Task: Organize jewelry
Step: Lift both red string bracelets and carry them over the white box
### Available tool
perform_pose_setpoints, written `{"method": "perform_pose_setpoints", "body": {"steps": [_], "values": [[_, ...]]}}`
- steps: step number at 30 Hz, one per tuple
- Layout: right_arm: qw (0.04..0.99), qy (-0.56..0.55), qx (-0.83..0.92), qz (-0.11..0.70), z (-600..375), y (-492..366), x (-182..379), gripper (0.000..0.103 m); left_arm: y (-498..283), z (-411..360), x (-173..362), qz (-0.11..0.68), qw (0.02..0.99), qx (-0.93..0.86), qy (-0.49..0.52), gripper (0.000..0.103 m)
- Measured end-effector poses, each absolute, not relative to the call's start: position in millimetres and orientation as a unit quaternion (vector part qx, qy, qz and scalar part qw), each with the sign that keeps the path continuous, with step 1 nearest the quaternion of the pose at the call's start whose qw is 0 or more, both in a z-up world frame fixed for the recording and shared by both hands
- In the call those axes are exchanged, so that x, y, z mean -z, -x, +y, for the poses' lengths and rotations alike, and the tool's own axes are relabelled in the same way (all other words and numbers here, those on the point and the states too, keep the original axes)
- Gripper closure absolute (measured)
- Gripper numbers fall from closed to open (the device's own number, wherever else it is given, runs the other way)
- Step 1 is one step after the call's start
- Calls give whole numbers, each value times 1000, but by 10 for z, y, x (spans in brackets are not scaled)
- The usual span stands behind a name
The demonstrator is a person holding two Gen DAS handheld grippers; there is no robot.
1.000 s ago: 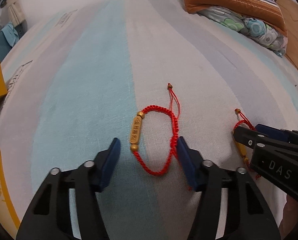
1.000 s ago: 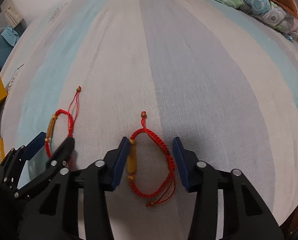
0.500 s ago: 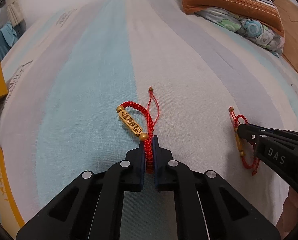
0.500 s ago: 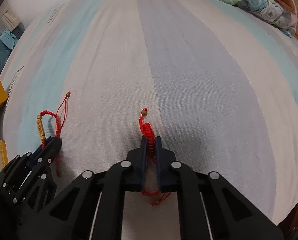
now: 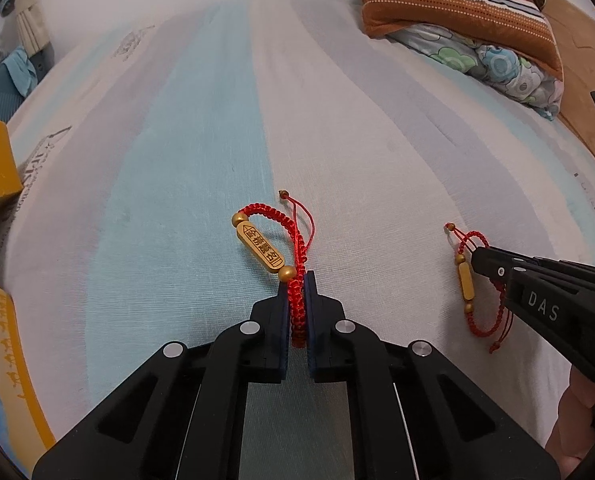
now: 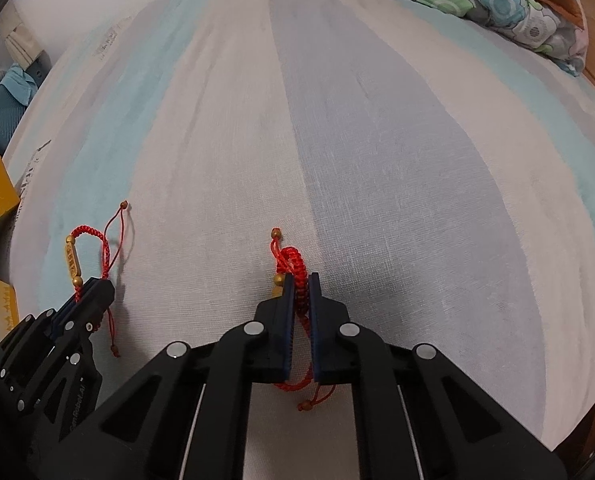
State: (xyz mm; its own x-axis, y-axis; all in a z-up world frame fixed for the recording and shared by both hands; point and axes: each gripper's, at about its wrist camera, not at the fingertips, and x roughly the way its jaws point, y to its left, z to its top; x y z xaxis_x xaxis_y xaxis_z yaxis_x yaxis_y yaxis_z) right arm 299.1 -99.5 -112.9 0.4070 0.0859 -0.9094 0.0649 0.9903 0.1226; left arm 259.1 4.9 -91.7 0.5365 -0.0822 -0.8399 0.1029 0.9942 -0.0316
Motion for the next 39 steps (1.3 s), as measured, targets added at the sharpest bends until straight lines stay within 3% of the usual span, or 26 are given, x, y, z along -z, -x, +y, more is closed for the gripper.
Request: {"method": "perform_pose_setpoints", "body": {"steps": [39], "values": [[880, -45, -10, 472, -914, -2412, 282, 97, -1923, 238, 111, 426, 904, 36, -19, 97]]}}
